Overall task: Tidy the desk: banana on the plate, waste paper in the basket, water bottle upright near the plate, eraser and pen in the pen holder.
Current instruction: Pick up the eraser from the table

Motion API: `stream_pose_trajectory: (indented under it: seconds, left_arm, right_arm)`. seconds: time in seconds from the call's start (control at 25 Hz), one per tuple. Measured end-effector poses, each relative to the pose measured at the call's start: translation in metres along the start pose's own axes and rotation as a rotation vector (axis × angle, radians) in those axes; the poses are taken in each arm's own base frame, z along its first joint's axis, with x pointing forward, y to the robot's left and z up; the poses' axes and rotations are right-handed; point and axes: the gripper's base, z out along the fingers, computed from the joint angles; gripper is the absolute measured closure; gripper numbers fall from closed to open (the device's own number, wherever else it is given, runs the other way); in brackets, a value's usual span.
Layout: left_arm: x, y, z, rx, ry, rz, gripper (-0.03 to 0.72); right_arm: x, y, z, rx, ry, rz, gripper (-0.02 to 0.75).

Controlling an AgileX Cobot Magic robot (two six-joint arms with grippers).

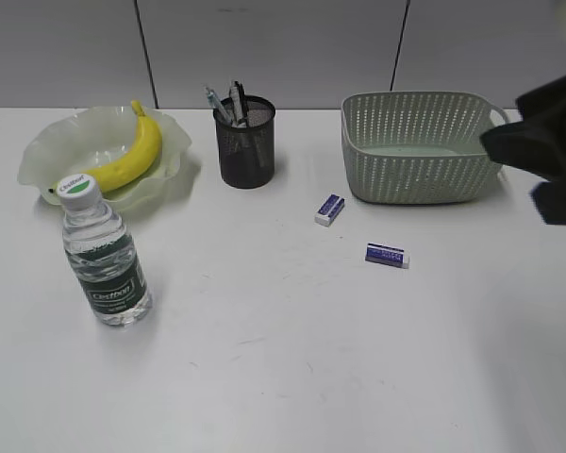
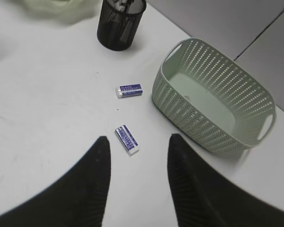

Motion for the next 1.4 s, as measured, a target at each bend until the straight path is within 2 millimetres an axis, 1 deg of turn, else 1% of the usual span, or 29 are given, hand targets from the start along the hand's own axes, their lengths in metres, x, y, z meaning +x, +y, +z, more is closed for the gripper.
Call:
stream_pose_trajectory:
  seconds: [0.08,0.16,0.24,0.28,0.4,0.44,0.56,0.64,0.8,0.88,1.08,1.2,1.32,1.4]
  left_arm:
    - [0.006,0.002,0.004,-0.022,0.02,0.008,0.409]
    - [0.007,0.003,0.005,-0.029,0.026,0.011,0.411]
    - [0.007,0.003,0.005,-0.031,0.026,0.012,0.411]
    - [0.006,0.003,0.005,-0.031,0.022,0.012,0.411]
    - [0.005,0.002,0.007,-0.026,0.001,0.014,0.411]
    - [0.004,0.002,0.007,-0.024,-0.008,0.015,0.411]
    - [0.002,0.001,0.009,-0.017,-0.044,0.017,0.411]
    - [0.001,0.0,0.013,-0.009,-0.07,0.02,0.412]
    - [0.001,-0.001,0.016,-0.006,-0.079,0.023,0.412]
    - [0.001,-0.001,0.016,-0.005,-0.08,0.023,0.412]
    - [0.001,-0.001,0.016,-0.005,-0.081,0.024,0.412]
    - [0.001,-0.001,0.016,-0.005,-0.082,0.024,0.412]
    - [0.001,-0.001,0.016,-0.005,-0.084,0.024,0.414]
    - [0.001,-0.001,0.016,-0.005,-0.084,0.025,0.415]
  right_arm:
    - [-0.013,-0.003,0.025,-0.021,0.09,-0.062,0.406]
    - [-0.025,-0.006,0.05,-0.048,0.199,-0.114,0.406]
    - [-0.028,-0.006,0.079,-0.092,0.348,-0.175,0.406]
    - [-0.031,-0.006,0.09,-0.111,0.407,-0.194,0.406]
    - [-0.03,-0.004,0.129,-0.176,0.567,-0.24,0.406]
    - [-0.031,-0.003,0.139,-0.189,0.594,-0.246,0.406]
    - [-0.025,0.002,0.171,-0.229,0.674,-0.26,0.406]
    - [-0.014,0.006,0.19,-0.258,0.722,-0.284,0.406]
    - [0.008,0.014,0.216,-0.294,0.806,-0.317,0.406]
    - [0.015,0.017,0.226,-0.299,0.817,-0.328,0.406]
    - [0.022,0.02,0.244,-0.291,0.764,-0.357,0.406]
    - [0.026,0.015,0.253,-0.283,0.752,-0.348,0.406]
    - [0.035,0.005,0.263,-0.28,0.772,-0.33,0.406]
    - [0.04,-0.001,0.266,-0.29,0.778,-0.325,0.406]
